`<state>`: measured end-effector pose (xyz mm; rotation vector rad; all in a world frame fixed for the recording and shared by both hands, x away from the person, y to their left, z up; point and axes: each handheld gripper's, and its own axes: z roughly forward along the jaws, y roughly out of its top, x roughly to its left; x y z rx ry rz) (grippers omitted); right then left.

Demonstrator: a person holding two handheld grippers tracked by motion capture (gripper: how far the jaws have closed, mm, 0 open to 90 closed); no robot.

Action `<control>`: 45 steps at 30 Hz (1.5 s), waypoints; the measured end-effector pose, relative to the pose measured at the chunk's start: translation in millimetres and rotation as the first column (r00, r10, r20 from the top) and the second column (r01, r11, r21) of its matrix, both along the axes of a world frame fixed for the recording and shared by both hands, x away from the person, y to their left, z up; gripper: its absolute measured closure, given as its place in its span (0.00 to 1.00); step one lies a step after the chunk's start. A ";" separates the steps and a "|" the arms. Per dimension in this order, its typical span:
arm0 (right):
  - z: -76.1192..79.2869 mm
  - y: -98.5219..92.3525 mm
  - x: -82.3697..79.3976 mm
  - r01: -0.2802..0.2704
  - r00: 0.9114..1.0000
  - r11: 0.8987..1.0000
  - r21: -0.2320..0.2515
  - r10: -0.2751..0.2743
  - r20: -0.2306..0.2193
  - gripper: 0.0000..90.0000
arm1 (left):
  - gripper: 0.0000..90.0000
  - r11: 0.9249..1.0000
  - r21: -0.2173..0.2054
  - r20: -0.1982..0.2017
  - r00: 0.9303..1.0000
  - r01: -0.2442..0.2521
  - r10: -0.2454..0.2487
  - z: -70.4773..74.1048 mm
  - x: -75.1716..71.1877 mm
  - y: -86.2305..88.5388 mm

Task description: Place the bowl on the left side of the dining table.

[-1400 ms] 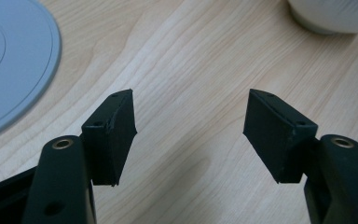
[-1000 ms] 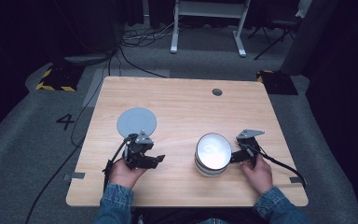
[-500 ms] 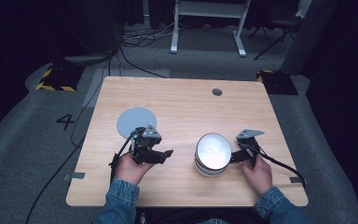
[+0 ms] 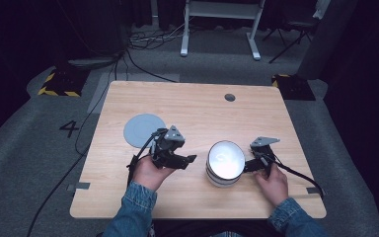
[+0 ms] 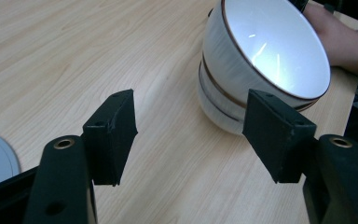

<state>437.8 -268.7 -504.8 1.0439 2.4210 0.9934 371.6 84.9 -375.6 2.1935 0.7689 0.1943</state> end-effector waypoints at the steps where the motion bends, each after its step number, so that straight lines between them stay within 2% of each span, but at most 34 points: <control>1: 0.0 0.0 0.0 0.000 1.000 1.000 0.000 0.000 0.000 0.01 | 0.39 1.000 0.004 0.014 1.000 0.003 -0.003 2.3 0.9 -1.6; 2: 0.0 0.0 -0.1 0.001 1.000 1.000 0.000 -0.001 -0.001 0.01 | 0.39 1.000 -0.004 0.020 1.000 0.001 -0.001 3.7 1.2 -4.1; 4: 0.0 0.0 0.0 0.000 1.000 1.000 0.000 0.000 0.000 0.01 | 0.39 1.000 0.008 0.033 0.999 0.010 -0.010 8.0 2.6 -8.3; 6: 0.0 0.0 0.0 0.000 1.000 1.000 0.000 0.000 0.000 0.01 | 0.39 1.000 0.001 0.020 1.000 0.019 -0.019 10.9 3.6 -15.2; 10: 0.0 0.0 0.0 0.000 1.000 1.000 0.000 0.000 0.000 0.01 | 0.39 0.999 0.024 0.037 0.999 0.038 -0.039 17.3 8.0 -28.4; 11: 0.0 0.0 0.0 0.000 1.000 1.000 0.000 0.000 0.000 0.01 | 0.39 0.999 0.022 0.027 0.998 0.049 -0.050 17.9 8.7 -30.6; 13: -0.2 -0.2 0.5 -0.006 1.000 1.000 -0.001 0.006 0.006 0.01 | 0.39 0.999 0.022 0.041 0.998 0.047 -0.048 19.2 9.6 -36.9; 18: 0.0 0.0 0.0 0.000 1.000 1.000 0.000 0.000 0.000 0.01 | 0.39 0.997 0.022 0.038 0.997 0.070 -0.071 24.0 10.2 -51.5; 20: -0.1 2.0 -0.6 0.015 1.000 1.000 0.023 -0.015 -0.006 0.01 | 0.39 0.997 0.032 0.039 0.996 0.075 -0.076 25.3 12.0 -57.0; 24: -0.2 1.9 -0.5 0.014 1.000 1.000 0.023 -0.014 -0.005 0.01 | 0.39 0.996 0.042 0.032 0.996 0.076 -0.078 25.0 13.6 -66.7; 25: -0.2 1.9 -0.5 0.013 1.000 1.000 0.022 -0.013 -0.004 0.01 | 0.39 0.997 0.039 0.041 0.997 0.069 -0.070 24.1 14.9 -70.0; 27: -0.2 1.9 -0.5 0.014 1.000 1.000 0.023 -0.014 -0.005 0.01 | 0.39 0.996 0.046 0.023 0.997 0.072 -0.073 22.4 16.8 -73.7; 29: -0.1 2.0 -0.5 0.014 1.000 1.000 0.023 -0.014 -0.005 0.01 | 0.40 0.997 0.054 0.028 0.998 0.060 -0.062 19.9 20.9 -77.2; 34: -0.2 1.9 -0.5 0.014 1.000 1.000 0.023 -0.014 -0.005 0.01 | 0.41 0.997 0.047 0.002 0.998 0.058 -0.058 11.1 29.9 -85.1; 38: -0.1 0.9 -0.1 0.001 1.000 1.000 0.012 -0.001 0.000 0.01 | 0.48 0.998 0.035 -0.026 0.998 0.058 -0.057 3.3 36.8 -92.2; 39: -0.1 0.8 -0.1 0.001 1.000 1.000 0.011 -0.001 0.000 0.01 | 0.52 0.997 0.032 -0.024 0.998 0.064 -0.064 1.1 38.6 -94.0; 41: -0.2 1.1 -0.2 0.005 1.000 1.000 0.014 -0.005 -0.002 0.01 | 0.59 0.992 0.074 -0.028 0.994 0.105 -0.103 -0.6 42.9 -94.8; 42: -0.2 1.0 -0.2 0.003 1.000 1.000 0.013 -0.003 -0.001 0.01 | 0.63 0.990 0.080 -0.033 0.993 0.115 -0.112 -2.5 44.8 -96.5; 45: 0.0 1.1 -0.6 0.007 1.000 1.000 0.013 -0.007 -0.006 0.01 | 0.71 0.988 0.106 -0.030 0.994 0.109 -0.106 -8.2 49.0 -101.3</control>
